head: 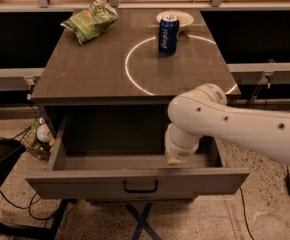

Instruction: Open top drawer

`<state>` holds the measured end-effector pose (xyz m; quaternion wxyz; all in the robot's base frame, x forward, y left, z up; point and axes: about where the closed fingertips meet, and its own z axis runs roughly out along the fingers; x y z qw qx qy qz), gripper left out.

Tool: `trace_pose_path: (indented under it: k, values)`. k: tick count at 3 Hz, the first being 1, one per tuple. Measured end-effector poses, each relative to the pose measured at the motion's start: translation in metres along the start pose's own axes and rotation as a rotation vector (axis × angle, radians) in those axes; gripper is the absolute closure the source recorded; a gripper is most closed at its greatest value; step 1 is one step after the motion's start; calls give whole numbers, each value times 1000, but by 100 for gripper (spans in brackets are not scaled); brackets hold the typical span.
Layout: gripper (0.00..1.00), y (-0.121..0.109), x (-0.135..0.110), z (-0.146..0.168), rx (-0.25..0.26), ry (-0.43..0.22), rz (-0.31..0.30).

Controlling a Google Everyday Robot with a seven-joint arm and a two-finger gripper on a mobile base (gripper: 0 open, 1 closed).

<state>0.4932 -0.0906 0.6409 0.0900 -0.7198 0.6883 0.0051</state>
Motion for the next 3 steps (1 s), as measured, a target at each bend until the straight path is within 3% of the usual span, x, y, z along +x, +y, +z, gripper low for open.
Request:
trace_pose_path:
  k: [1, 2, 3]
  values:
    - [100, 51, -2, -6, -51, -54, 27]
    - [100, 50, -2, -6, -51, -54, 27]
    - [81, 50, -2, -7, -50, -53, 26]
